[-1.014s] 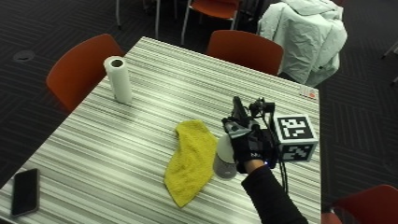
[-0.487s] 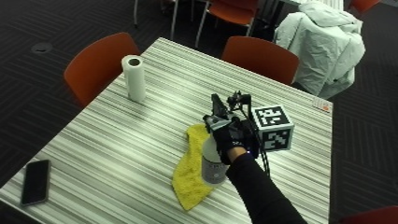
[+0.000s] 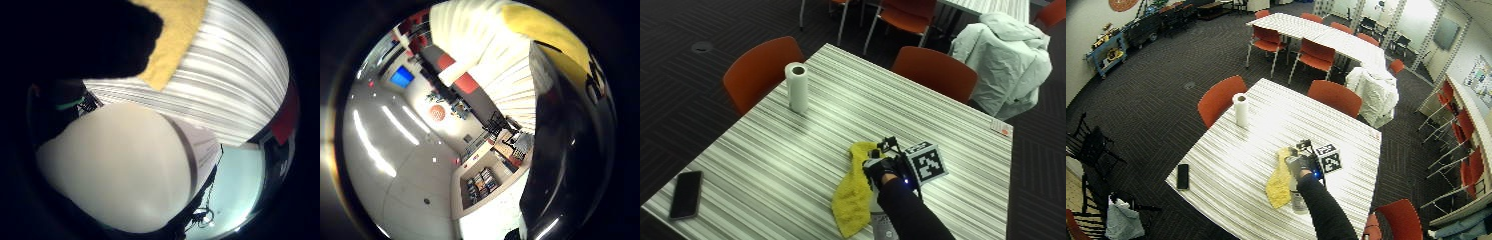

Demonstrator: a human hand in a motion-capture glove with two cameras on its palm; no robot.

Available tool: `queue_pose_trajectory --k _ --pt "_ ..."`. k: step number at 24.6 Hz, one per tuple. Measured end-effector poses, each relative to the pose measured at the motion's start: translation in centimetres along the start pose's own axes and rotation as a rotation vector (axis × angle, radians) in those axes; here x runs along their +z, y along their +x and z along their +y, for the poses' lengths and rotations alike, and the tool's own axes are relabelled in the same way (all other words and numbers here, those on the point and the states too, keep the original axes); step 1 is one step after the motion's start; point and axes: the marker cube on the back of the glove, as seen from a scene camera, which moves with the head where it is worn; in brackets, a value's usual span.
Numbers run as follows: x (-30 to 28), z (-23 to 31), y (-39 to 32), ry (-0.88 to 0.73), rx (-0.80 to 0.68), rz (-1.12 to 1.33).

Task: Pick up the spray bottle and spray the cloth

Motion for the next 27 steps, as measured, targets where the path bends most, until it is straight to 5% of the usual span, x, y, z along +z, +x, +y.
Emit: queue_pose_trajectory --k 5,13,27 --pt "0.5 -1.4 4.4 -0.106 0.171 -0.035" --pt "0.3 -1.8 4.2 -0.084 0.086 -0.028" --pt "-2.2 5.4 -3.9 0.416 -0.759 -0.129"
